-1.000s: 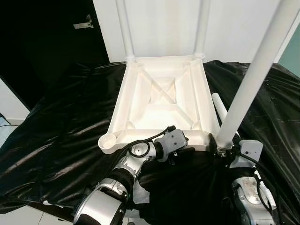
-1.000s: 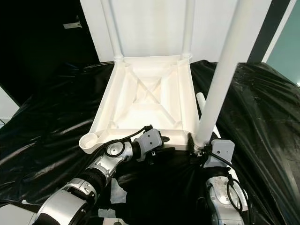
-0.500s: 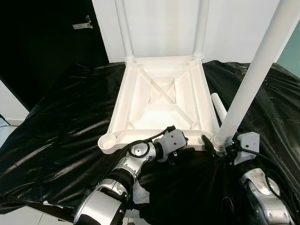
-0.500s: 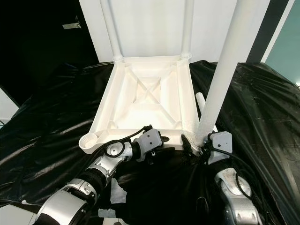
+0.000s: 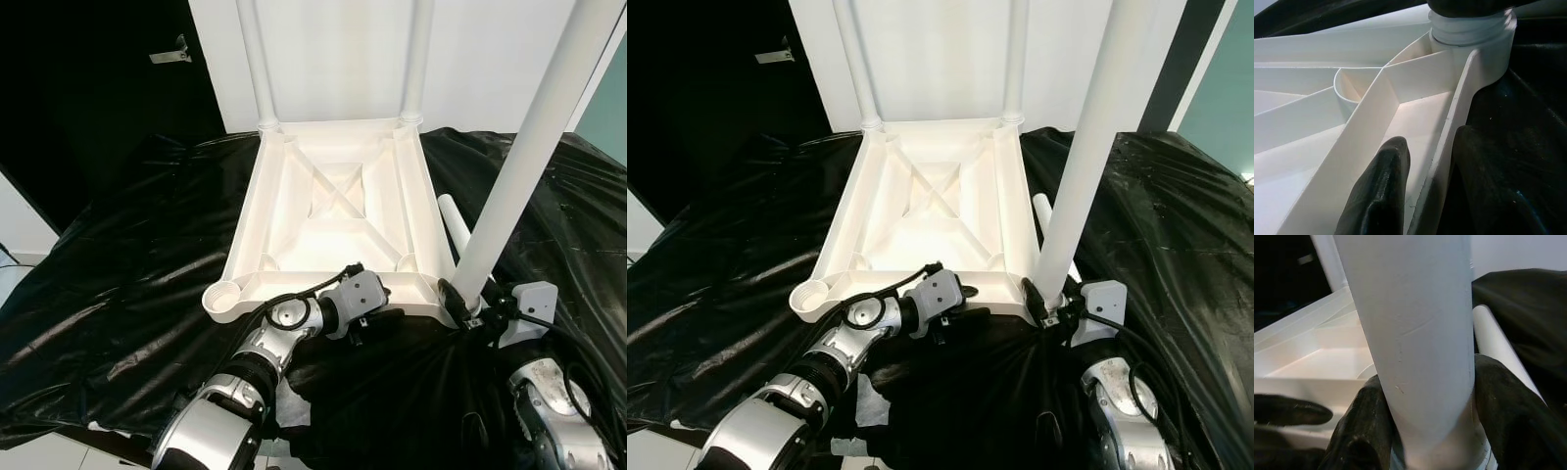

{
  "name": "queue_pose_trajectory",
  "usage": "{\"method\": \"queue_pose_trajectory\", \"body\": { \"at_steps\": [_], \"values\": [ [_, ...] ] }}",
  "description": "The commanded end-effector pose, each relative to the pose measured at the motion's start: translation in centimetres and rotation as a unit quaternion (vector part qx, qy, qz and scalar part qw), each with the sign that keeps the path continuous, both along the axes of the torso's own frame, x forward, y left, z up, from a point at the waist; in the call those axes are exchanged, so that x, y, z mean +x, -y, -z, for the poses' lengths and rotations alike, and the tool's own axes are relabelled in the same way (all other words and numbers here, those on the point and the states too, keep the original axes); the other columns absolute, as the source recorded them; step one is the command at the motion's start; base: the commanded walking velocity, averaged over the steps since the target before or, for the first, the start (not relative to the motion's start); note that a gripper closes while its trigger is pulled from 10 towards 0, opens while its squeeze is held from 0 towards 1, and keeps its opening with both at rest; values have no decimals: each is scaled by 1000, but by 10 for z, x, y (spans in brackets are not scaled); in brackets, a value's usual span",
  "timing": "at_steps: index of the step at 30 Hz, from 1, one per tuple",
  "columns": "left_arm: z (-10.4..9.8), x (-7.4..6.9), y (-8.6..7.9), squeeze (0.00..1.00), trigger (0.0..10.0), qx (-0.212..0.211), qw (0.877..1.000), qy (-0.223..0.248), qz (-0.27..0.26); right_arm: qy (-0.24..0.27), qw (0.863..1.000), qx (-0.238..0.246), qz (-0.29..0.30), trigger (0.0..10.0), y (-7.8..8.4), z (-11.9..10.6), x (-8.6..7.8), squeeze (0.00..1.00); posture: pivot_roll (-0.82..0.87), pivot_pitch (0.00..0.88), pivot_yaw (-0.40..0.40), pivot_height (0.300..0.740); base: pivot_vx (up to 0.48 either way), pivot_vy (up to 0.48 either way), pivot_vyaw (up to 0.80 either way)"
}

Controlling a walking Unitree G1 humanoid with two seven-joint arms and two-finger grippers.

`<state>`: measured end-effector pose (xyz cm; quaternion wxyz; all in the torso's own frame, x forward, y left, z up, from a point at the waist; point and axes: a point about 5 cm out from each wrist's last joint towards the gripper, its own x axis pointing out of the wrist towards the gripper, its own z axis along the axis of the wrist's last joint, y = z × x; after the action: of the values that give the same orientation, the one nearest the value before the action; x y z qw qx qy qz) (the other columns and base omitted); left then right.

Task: Building children table

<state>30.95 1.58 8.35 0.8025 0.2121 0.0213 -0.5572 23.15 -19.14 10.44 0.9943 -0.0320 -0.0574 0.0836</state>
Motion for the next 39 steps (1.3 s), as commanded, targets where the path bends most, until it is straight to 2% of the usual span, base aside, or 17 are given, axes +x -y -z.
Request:
{"method": "queue_pose_trajectory", "body": {
  "at_steps": [1, 3, 5, 6, 7, 11, 12, 13, 15, 16, 21, 22, 26, 29, 32, 35, 39],
  "values": [
    [24, -5, -12, 0, 10000, 28, 998, -42, -45, -42, 999, 4, -9, 0, -9, 19, -6, 0, -57, 0, 33, 740, 0, 0, 0],
    [24, -5, -12, 0, 10000, 29, 998, -42, -44, -39, 999, 9, 2, 0, -9, 18, -6, 0, -57, 0, 33, 740, 0, 0, 0],
    [25, -6, -13, 0, 10000, 31, 998, -43, -42, -9, 996, 22, 86, 0, -5, 13, -6, 0, -59, 0, 40, 740, 0, 0, 0],
    [25, -6, -13, 0, 10000, 31, 998, -43, -42, -9, 996, 22, 86, 0, -5, 13, -6, 0, -59, 0, 40, 740, 0, 0, 0],
    [25, -6, -13, 0, 10000, 32, 998, -43, -42, 2, 992, 30, 120, 0, -3, 11, -7, 0, -60, 0, 41, 740, 0, 0, 0],
    [22, -4, -11, 0, 10000, 31, 998, -41, -41, 25, 988, 43, 144, 0, -8, 5, -7, 0, -65, 0, 44, 740, 0, 0, 0],
    [22, -3, -11, 0, 10000, 31, 998, -41, -40, 26, 988, 44, 144, 5373, -9, 4, -6, 0, -68, 0, 44, 740, 0, 0, 0],
    [22, -4, -10, 0, 10000, 31, 998, -40, -40, 23, 989, 41, 141, 10000, -8, 4, -4, 0, -72, 0, 45, 740, 0, 0, 0],
    [22, -4, -8, 0, 10000, 29, 998, -40, -39, 18, 990, 38, 131, 10000, -4, 4, 0, 0, -75, 0, 40, 740, 0, 0, 0],
    [22, -5, -7, 0, 10000, 27, 998, -41, -39, 18, 991, 38, 124, 10000, -1, 2, 2, 1000, -77, 0, 39, 740, 0, 0, 0],
    [25, -8, -6, 0, 10000, 26, 998, -47, -38, 43, 994, 11, 100, 10000, 10, -10, 10, 1000, -87, 0, 35, 740, 0, 0, 0],
    [26, -9, -6, 0, 10000, 27, 998, -48, -37, 46, 996, 0, 79, 10000, 11, -14, 15, 0, -92, 0, 36, 740, 0, 0, 0],
    [26, -9, -5, 0, 10000, 27, 998, -48, -37, 44, 999, -12, 28, 10000, 12, -21, 21, 0, -88, 0, 35, 740, 0, 0, 0],
    [24, -7, -5, 0, 10000, 24, 998, -46, -39, 42, 999, 20, 26, 10000, 20, -27, 24, 0, -84, 0, 32, 740, 0, 0, 0],
    [23, -6, -5, 0, 10000, 24, 998, -45, -41, 25, 999, 24, -18, 9922, 27, -31, 24, 0, -86, 0, 32, 740, 0, 0, 0],
    [25, -6, -7, 0, 10000, 26, 998, -46, -42, 1, 998, 10, -61, 10000, 25, -26, 19, 0, -87, 0, 32, 740, 0, 0, 0],
    [25, -7, -8, 0, 10000, 27, 998, -46, -43, -12, 997, 8, -77, 10000, 23, -21, 18, 0, -88, 0, 31, 740, 0, 0, 0]
  ]
}}
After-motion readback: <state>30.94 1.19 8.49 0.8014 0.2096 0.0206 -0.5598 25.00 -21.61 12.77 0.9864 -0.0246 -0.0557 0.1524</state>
